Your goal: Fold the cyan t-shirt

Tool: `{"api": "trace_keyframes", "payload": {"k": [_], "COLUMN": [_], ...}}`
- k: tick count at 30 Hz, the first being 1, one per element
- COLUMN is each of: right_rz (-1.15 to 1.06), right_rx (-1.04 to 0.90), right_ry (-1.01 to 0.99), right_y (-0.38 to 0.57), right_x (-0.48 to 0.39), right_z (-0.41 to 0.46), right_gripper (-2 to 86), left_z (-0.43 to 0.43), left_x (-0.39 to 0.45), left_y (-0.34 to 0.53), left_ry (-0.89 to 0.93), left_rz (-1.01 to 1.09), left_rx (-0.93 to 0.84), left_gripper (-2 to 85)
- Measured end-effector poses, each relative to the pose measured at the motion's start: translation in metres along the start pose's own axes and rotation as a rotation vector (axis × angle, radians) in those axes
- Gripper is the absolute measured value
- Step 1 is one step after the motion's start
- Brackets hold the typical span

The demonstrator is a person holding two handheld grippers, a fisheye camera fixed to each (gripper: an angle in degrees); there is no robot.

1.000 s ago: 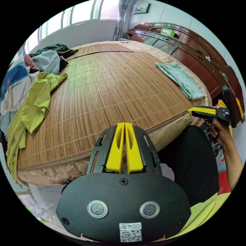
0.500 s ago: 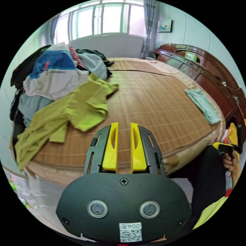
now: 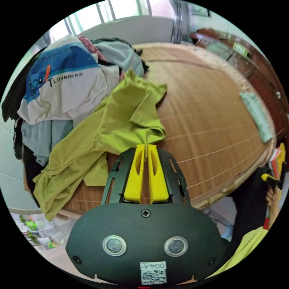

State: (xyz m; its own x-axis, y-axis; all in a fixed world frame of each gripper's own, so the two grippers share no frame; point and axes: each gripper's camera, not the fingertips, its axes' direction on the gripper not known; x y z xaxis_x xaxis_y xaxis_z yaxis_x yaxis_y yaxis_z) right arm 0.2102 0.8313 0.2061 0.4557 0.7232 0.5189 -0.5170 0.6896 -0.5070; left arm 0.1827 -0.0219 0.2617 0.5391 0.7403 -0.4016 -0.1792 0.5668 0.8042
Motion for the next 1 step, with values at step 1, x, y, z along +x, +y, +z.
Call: {"api": "trace_keyframes", "payload": {"k": [1], "right_rz": [-0.007], "right_rx": [0.003], "right_ry": [0.009], "right_y": [-0.0010], "right_x": [0.0007], "right_z": [-0.0052], "right_gripper": [-0.5], "left_z": [-0.0341], "left_x": [0.0099], "left_y": [-0.0019], "left_ry": [0.091], "left_rz": [0.006], "left_rx": [0.071], "left_gripper": [2.7]}}
